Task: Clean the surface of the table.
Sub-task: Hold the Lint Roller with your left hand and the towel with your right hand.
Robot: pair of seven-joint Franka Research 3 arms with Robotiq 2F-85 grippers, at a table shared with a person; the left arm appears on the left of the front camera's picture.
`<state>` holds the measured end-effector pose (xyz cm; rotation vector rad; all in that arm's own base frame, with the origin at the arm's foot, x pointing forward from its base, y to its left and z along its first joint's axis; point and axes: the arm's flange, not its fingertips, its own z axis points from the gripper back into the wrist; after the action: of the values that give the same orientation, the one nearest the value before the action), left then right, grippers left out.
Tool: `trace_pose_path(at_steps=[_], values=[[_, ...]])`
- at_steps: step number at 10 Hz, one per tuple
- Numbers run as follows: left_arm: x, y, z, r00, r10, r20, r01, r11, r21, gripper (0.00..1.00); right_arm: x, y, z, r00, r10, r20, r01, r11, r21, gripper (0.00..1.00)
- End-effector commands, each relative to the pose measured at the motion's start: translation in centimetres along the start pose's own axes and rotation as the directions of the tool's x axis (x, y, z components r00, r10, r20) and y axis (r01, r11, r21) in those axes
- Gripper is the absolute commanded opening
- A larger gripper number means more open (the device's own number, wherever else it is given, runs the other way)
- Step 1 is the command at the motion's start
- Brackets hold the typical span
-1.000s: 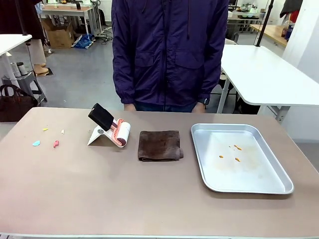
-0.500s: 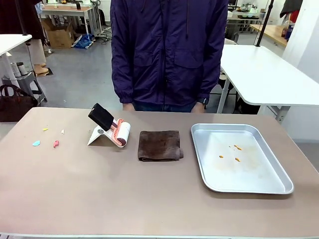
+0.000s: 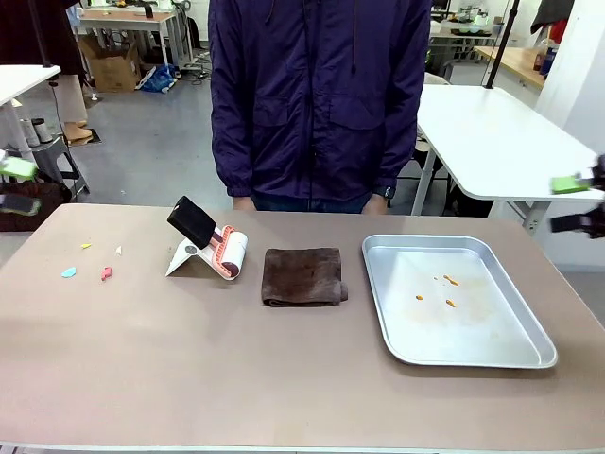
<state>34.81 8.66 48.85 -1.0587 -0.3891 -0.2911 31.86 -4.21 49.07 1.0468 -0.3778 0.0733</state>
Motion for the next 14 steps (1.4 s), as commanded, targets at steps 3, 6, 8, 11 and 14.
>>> trace_pose_path(at_steps=[3, 6, 8, 11, 14], values=[[6.1, -1.0, -6.5, 0.981, 0.037, -0.188, 0.018, 0.960, 0.279, 1.00, 0.1, 7.2, -13.4, 0.996, -0.036, -0.079, 0.026, 0.992, -0.123, 1.00], [7.9, -0.9, -11.8, 0.962, 0.088, -0.257, 0.020, 0.920, 0.391, 1.00, -0.7, 9.2, -23.2, 0.995, -0.087, -0.038, 0.075, 0.968, -0.240, 1.00], [8.4, 0.7, -14.5, 0.968, 0.140, -0.210, -0.053, 0.926, 0.374, 1.00, -1.3, 8.6, -29.0, 0.988, -0.149, -0.038, 0.132, 0.949, -0.286, 1.00], [8.5, 3.0, -15.8, 0.972, 0.183, -0.145, -0.119, 0.923, 0.365, 1.00, -1.6, 5.8, -34.3, 0.984, -0.168, -0.066, 0.130, 0.912, -0.390, 1.00], [8.1, 3.0, -16.0, 0.967, 0.181, -0.178, -0.100, 0.915, 0.391, 1.00, -2.7, 4.6, -34.1, 0.983, -0.161, -0.083, 0.117, 0.915, -0.385, 1.00]])
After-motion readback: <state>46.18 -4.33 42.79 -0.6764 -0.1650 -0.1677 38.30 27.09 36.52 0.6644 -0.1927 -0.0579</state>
